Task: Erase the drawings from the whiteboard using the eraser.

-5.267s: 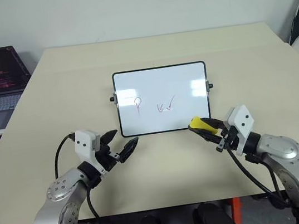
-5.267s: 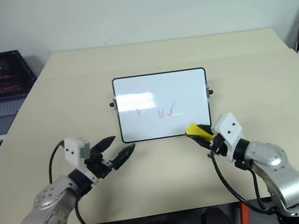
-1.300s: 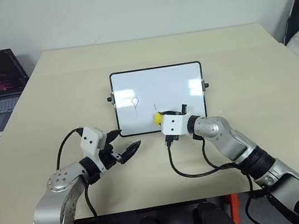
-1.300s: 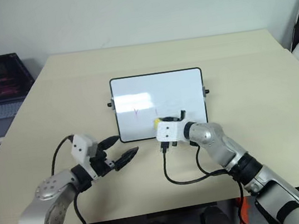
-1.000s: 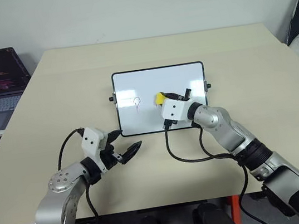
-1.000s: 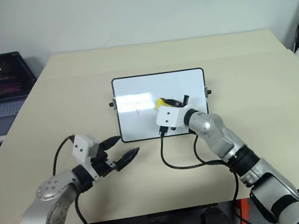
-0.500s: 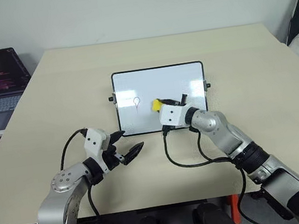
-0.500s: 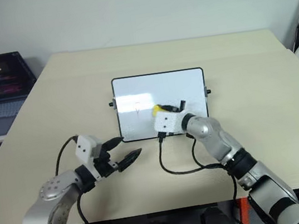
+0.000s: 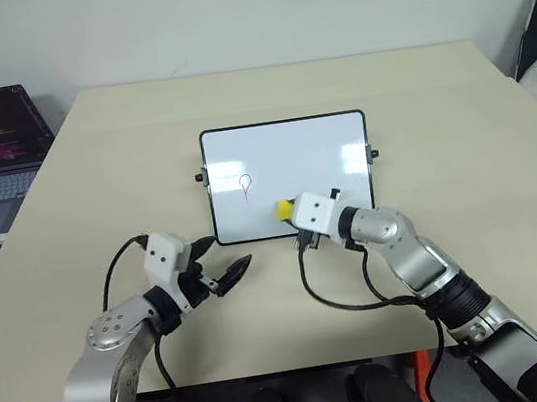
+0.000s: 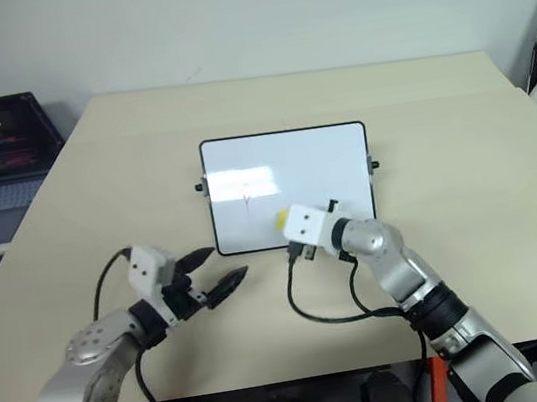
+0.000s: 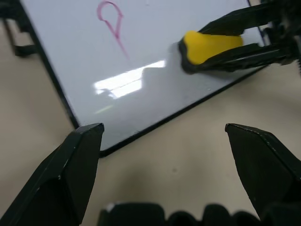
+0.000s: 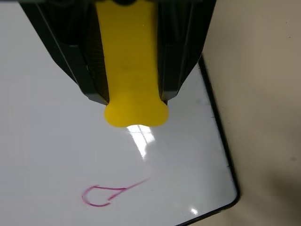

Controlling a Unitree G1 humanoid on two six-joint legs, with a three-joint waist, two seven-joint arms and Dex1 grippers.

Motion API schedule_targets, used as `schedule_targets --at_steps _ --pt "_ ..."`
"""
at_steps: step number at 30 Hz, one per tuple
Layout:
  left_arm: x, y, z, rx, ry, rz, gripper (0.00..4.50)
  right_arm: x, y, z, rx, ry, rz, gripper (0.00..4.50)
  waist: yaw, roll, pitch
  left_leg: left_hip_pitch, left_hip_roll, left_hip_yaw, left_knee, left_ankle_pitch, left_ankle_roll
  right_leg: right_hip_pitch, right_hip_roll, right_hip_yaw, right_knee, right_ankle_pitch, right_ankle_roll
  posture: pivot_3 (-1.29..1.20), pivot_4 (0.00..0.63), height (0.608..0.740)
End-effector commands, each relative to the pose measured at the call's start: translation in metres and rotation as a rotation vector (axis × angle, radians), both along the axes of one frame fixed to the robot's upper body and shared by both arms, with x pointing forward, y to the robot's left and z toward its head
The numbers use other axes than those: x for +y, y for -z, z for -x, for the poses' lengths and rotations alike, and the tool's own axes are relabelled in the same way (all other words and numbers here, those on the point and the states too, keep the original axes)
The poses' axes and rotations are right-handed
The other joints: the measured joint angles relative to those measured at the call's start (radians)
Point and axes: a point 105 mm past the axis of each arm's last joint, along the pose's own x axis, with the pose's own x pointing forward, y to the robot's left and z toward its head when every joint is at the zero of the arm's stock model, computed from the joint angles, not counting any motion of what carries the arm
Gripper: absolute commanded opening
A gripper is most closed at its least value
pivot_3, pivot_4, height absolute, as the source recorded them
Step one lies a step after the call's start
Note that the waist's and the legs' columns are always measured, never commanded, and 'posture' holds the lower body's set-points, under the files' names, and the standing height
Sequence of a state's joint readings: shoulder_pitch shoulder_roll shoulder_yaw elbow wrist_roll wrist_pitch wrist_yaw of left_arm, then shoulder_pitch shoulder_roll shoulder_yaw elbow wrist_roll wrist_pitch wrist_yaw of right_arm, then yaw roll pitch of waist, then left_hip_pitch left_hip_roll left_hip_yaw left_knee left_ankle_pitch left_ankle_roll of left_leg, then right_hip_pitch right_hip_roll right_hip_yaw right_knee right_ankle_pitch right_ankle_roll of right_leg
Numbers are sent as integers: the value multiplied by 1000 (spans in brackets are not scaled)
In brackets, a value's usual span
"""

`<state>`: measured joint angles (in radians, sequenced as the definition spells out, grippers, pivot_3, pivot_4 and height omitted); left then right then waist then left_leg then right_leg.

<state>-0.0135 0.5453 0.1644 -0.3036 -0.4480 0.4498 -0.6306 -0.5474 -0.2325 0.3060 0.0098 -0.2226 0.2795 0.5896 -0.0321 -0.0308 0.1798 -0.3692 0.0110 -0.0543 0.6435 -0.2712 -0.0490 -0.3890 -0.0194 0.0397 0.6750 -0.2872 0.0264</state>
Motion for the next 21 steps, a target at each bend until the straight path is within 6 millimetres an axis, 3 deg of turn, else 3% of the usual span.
schedule_targets --at_steps 1,4,7,11,21 --pt "17 -19 -3 -79 -84 10 4500 -8 -38 20 -21 -73 -171 1105 1 0 0 -1 0 -1 0 0 0 0 0 -1 -1 0 0 0 150 740" --pt "21 -21 0 -76 -103 7 4500 -23 -36 41 19 -124 -159 1105 2 0 0 -5 0 -3 0 -1 -1 -1 0 -3 -5 -1 1 0 150 740" --pt "27 -25 4 -82 -131 5 4500 -42 -20 71 94 -177 -80 1105 7 1 0 -11 0 -7 0 -3 1 -2 -2 -7 -13 -1 1 0 150 740" --pt "32 -29 8 -92 -163 10 4500 -44 -16 87 166 -195 -154 1105 1 1 0 -13 0 -6 0 -5 1 -2 -2 -6 -14 -1 2 0 150 740" --pt "30 -42 9 -121 -176 13 4500 -22 -43 73 81 -208 -318 1105 2 1 1 -11 -1 -6 2 -5 1 -1 -1 -6 -12 -1 2 0 150 740"
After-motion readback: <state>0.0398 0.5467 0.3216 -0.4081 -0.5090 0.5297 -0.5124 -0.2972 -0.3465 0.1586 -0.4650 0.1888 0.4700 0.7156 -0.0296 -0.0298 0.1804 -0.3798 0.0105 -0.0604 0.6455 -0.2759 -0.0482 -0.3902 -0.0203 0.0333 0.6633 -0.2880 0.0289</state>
